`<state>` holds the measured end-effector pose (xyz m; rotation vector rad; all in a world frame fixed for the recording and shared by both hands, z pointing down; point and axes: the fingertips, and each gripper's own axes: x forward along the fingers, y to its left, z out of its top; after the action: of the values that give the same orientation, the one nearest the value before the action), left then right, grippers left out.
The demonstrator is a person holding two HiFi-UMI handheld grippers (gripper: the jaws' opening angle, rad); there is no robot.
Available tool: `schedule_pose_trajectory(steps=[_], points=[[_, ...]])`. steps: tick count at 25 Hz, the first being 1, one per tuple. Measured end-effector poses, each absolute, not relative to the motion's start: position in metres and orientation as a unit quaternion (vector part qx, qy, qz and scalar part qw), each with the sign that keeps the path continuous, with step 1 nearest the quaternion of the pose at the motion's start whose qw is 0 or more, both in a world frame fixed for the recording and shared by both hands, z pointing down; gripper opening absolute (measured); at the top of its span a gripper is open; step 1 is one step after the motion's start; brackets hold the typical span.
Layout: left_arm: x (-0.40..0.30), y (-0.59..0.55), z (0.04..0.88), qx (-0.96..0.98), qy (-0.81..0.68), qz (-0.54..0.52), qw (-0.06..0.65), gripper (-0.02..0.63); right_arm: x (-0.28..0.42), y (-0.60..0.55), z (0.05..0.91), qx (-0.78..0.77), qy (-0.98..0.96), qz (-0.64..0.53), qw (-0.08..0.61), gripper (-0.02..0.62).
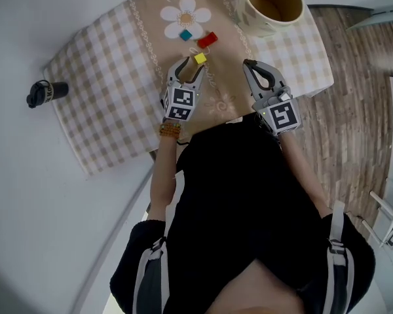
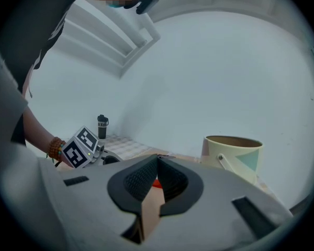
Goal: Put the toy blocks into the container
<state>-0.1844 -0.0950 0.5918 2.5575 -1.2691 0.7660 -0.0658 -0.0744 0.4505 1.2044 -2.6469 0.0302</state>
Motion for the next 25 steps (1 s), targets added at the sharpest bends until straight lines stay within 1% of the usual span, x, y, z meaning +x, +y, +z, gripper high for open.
schedule_pose_trajectory(steps=[11, 13, 21, 22, 23, 25], points=[[-0.175, -0.103, 0.612, 0.849, -0.435, 0.282, 0.105, 0.202, -0.058, -0.082, 0.46, 0.38, -0.916, 0.017, 0.126, 0.006], [-0.173, -0.103, 0.613, 0.847, -0.437, 0.284, 0.105, 0.184, -0.056, -0.085, 0.461, 0.379, -0.917, 0.014, 0.126, 0.006], [-0.173, -0.105, 0.613, 0.845, -0.441, 0.285, 0.101, 0.183, -0.054, -0.08, 0.472, 0.39, -0.912, 0.026, 0.126, 0.006], [-0.173, -0.105, 0.613, 0.845, -0.44, 0.286, 0.1, 0.175, -0.055, -0.079, 0.472, 0.391, -0.911, 0.027, 0.126, 0.006], [-0.172, -0.105, 0.613, 0.846, -0.439, 0.287, 0.098, 0.152, -0.056, -0.079, 0.472, 0.391, -0.911, 0.028, 0.126, 0.006], [-0.173, -0.104, 0.613, 0.847, -0.436, 0.289, 0.094, 0.146, -0.056, -0.077, 0.473, 0.392, -0.911, 0.029, 0.128, 0.006]])
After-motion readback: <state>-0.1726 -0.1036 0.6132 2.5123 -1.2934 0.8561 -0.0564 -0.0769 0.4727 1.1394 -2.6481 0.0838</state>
